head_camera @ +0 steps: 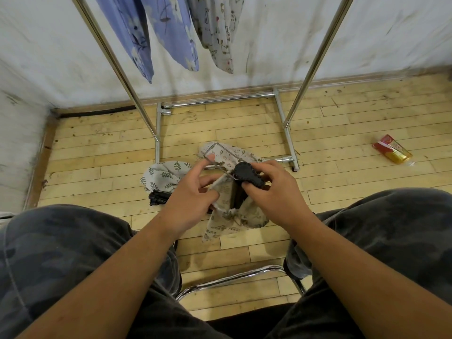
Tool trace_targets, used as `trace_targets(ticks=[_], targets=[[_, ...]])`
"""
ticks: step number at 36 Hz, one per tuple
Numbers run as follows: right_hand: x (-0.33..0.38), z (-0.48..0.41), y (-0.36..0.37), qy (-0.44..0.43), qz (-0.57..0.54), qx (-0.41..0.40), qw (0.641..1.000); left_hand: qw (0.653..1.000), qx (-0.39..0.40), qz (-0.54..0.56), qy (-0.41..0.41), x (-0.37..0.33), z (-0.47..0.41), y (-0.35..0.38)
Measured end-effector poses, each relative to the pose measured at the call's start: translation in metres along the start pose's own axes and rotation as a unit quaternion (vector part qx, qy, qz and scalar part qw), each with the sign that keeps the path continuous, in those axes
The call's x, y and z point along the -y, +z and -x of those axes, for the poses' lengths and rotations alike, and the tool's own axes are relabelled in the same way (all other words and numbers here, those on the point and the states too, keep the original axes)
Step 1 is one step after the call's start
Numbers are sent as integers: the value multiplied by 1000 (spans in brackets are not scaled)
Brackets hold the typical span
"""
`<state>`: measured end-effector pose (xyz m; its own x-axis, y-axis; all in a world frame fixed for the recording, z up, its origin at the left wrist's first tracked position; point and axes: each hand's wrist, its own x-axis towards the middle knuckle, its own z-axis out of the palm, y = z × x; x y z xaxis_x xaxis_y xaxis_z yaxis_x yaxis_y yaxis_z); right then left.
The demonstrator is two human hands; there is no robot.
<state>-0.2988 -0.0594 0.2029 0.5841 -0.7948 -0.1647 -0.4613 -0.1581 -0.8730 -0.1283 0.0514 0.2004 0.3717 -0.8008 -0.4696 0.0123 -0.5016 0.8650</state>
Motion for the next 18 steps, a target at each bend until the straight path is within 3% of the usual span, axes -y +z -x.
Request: trace_targets(ticks=[8, 18], targets=[[-4, 1, -3, -3, -35, -10, 999, 997, -78, -25, 3, -1, -4, -6], [-4, -2, -5, 2, -105, -29, 994, 996, -88, -7, -16, 0, -6, -7]])
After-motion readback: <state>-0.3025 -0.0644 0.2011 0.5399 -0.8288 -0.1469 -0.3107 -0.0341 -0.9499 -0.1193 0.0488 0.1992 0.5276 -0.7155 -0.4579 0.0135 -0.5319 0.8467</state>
